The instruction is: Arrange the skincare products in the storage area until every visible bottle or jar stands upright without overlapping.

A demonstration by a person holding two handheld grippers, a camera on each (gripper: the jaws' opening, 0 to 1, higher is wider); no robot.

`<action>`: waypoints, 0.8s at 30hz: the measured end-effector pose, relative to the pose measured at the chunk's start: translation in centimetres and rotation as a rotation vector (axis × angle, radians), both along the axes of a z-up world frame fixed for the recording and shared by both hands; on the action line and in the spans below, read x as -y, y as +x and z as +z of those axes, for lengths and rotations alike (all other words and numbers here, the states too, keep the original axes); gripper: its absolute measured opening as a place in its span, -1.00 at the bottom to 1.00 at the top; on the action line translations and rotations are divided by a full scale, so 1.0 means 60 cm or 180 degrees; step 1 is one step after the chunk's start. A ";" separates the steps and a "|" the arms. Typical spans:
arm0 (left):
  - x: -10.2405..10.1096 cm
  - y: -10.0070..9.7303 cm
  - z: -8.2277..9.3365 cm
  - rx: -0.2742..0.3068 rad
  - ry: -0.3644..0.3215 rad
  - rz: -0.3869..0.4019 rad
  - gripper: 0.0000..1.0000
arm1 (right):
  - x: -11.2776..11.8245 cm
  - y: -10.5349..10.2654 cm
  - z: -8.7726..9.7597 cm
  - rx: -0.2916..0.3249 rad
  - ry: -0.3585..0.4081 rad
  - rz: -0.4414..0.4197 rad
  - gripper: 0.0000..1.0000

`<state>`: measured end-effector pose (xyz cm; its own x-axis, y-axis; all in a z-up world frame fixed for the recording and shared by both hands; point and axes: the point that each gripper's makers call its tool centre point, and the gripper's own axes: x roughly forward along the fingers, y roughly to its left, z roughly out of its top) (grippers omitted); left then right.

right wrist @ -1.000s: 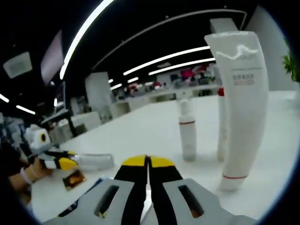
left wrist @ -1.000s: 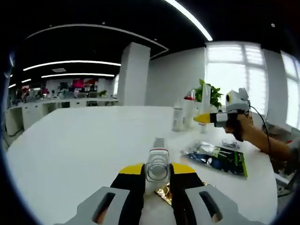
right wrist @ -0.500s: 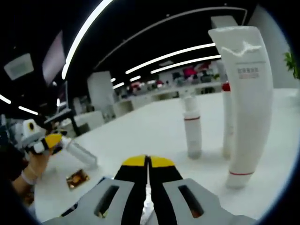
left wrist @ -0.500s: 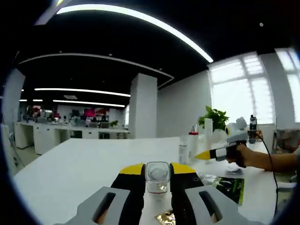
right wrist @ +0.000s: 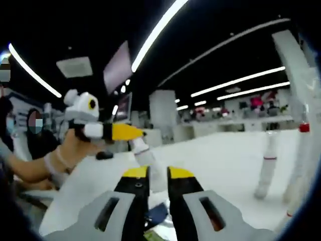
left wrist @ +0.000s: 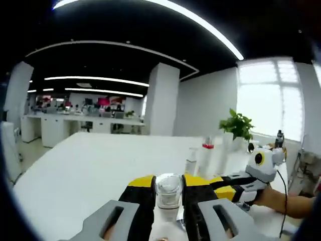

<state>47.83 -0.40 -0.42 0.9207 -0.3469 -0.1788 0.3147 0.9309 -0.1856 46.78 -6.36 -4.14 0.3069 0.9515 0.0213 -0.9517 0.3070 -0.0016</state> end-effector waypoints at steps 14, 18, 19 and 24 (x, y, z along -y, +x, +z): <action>0.093 -0.005 -0.023 -0.0624 0.0299 -0.0211 -0.61 | -0.024 -0.019 -0.026 -0.0048 -0.0239 0.0181 -0.23; 0.110 -0.012 -0.025 -0.0629 0.0410 -0.0266 -0.61 | -0.021 -0.014 -0.029 -0.0037 -0.0281 0.0141 -0.43; 0.112 -0.013 -0.025 -0.0614 0.0454 -0.0259 -0.61 | -0.018 -0.012 -0.029 -0.0057 -0.0297 0.0123 -0.54; 0.119 -0.012 -0.016 -0.0339 0.0543 -0.0278 -0.60 | -0.012 -0.007 -0.023 -0.0184 -0.0228 0.0113 -0.60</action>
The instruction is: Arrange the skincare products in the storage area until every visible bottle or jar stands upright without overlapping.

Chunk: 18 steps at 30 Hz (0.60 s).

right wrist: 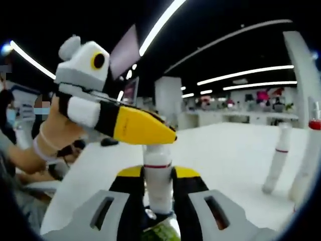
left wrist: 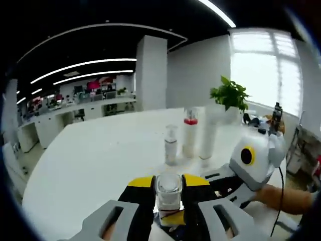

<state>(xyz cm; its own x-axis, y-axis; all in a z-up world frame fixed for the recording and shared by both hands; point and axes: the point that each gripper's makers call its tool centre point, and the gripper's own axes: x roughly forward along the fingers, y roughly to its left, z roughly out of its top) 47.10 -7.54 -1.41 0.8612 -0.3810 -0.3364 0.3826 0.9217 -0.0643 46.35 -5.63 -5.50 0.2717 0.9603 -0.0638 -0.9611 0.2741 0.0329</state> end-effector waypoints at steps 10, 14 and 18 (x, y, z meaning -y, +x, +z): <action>-0.026 0.020 0.039 0.0835 -0.0244 0.0179 -0.21 | 0.017 0.031 -0.006 -0.0140 -0.0006 -0.0307 -0.62; -0.043 0.024 0.039 0.0936 -0.0366 0.0245 -0.11 | 0.027 0.042 -0.004 -0.0175 0.0044 -0.0441 -0.62; -0.041 0.030 0.019 0.0956 -0.0468 0.0141 -0.11 | 0.043 0.062 0.005 -0.0125 0.0151 -0.0640 -0.62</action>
